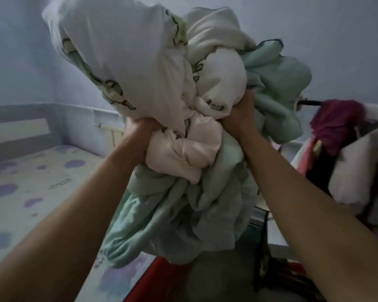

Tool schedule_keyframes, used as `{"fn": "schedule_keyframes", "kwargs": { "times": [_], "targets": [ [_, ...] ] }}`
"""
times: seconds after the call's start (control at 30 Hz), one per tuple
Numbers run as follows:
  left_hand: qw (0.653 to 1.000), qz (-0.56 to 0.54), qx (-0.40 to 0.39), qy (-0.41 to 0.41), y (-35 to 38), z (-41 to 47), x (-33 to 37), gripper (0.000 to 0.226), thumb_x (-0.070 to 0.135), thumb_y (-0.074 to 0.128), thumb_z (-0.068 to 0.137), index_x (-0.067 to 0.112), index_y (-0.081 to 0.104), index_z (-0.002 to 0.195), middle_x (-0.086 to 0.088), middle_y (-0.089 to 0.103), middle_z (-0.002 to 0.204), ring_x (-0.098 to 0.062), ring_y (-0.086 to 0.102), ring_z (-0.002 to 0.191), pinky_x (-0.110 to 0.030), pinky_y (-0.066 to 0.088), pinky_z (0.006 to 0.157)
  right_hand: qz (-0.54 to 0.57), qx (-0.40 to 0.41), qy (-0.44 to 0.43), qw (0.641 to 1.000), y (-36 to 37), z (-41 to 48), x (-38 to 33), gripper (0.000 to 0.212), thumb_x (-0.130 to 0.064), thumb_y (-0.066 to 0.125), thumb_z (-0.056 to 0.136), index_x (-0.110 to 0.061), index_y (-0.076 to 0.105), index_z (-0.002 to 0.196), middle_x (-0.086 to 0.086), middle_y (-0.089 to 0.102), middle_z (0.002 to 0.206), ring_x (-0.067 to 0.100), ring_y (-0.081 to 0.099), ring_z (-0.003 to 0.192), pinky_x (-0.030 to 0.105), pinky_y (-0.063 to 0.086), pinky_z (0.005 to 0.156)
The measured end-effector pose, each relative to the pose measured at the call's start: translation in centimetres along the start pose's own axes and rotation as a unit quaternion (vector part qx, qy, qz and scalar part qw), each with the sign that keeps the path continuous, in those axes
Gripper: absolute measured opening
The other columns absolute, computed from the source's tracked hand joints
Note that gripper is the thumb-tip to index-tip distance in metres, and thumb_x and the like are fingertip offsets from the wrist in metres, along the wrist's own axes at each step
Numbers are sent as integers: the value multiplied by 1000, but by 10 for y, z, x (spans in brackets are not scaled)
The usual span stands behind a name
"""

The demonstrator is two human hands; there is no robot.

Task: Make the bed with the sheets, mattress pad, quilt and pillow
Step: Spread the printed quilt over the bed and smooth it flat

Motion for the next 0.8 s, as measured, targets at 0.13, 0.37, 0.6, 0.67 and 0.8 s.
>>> {"fn": "schedule_keyframes", "kwargs": {
  "times": [0.13, 0.37, 0.6, 0.67, 0.8],
  "targets": [
    [995, 36, 90, 19, -52, 27, 7, 93, 21, 67, 34, 10, 49, 125, -18, 58, 122, -34, 56, 109, -52, 47, 95, 69, -55, -20, 996, 84, 28, 31, 24, -15, 68, 73, 3, 70, 89, -3, 57, 85, -22, 47, 75, -6, 32, 60],
    [964, 101, 242, 44, -163, 64, 1, 83, 26, 68, 35, 6, 59, 116, -14, 65, 104, -31, 62, 100, -42, 53, 81, 166, -124, -35, 978, 236, 37, 65, 32, -19, 69, 71, 9, 70, 87, 10, 66, 87, 8, 54, 94, -8, 31, 62],
    [947, 139, 284, 61, -254, 131, -14, 90, 23, 66, 39, 2, 55, 126, -12, 62, 117, -27, 59, 105, -25, 47, 76, 226, -204, 15, 952, 383, 43, 97, 16, 0, 74, 77, -4, 66, 90, 13, 62, 93, -3, 50, 68, -7, 32, 62],
    [940, 166, 290, 69, -276, 155, -15, 86, 24, 63, 44, 1, 55, 127, -11, 61, 120, -20, 56, 102, -14, 45, 68, 249, -205, 1, 947, 417, 50, 101, 26, 0, 76, 73, -17, 61, 85, 17, 63, 96, 5, 53, 83, -7, 33, 66],
    [927, 207, 306, 67, -316, 200, -13, 75, 17, 61, 53, -3, 54, 125, -13, 60, 121, -17, 53, 100, -7, 45, 72, 259, -213, 9, 942, 482, 67, 115, 26, -13, 70, 71, -28, 49, 73, 9, 60, 92, 3, 52, 83, 2, 38, 66]
  ]
}}
Point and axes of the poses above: each hand's wrist, its own z-axis towards the middle knuckle, its own y-axis out of the palm, x = y × z, the point moved 10 cm from there along z, towards the middle knuckle
